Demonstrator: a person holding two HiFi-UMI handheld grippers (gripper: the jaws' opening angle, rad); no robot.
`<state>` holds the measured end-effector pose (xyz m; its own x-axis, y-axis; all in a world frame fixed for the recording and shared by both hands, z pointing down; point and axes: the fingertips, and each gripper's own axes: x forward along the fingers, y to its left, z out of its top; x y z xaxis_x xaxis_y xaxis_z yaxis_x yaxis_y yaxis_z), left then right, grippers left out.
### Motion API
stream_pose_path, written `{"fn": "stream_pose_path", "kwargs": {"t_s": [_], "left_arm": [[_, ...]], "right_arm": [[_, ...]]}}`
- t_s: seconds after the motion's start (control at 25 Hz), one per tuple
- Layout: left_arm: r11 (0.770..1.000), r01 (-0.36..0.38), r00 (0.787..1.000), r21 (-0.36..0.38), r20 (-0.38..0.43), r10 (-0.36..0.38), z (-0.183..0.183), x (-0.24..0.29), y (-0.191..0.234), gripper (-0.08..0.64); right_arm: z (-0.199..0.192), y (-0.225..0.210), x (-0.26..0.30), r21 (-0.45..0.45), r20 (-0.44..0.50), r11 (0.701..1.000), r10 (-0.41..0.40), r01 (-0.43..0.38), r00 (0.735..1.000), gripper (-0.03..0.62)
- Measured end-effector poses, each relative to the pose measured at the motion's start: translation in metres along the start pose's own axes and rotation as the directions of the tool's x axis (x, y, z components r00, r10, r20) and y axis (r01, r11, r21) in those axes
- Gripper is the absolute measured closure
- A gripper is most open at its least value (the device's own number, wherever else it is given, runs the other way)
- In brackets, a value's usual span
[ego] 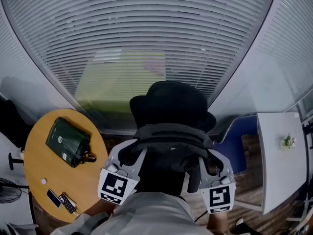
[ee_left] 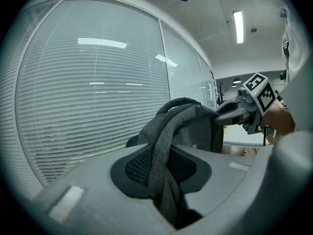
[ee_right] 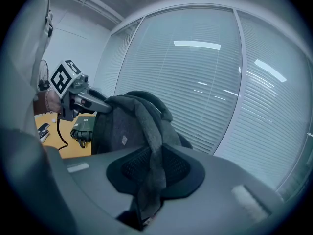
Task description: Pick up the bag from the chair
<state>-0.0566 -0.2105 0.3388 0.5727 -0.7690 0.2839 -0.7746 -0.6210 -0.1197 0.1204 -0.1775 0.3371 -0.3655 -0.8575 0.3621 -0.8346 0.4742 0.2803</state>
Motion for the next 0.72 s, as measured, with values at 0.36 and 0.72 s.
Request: {"fn": "stream_pose_path", "kwargs": {"t_s": [0.36, 0.72], "left_arm": [[1.000, 0.004, 1.000, -0.010, -0.001, -0.004, -0.0035, 0.0000, 0.0013, 0.477], [1.000, 0.008, 1.000, -0.017, 0.001, -0.008, -0.0023, 0.0004, 0.0003, 0.476]], "right_arm": [[0.0009, 0.0010, 0.0006, 0.002, -0.001, 1.000, -0.004, 0.004, 1.000, 0.531], [0.0017, -0.0001, -0.0014, -0.001, -0.011, 1.000, -0.006, 0.006, 1.000, 0.531]]}}
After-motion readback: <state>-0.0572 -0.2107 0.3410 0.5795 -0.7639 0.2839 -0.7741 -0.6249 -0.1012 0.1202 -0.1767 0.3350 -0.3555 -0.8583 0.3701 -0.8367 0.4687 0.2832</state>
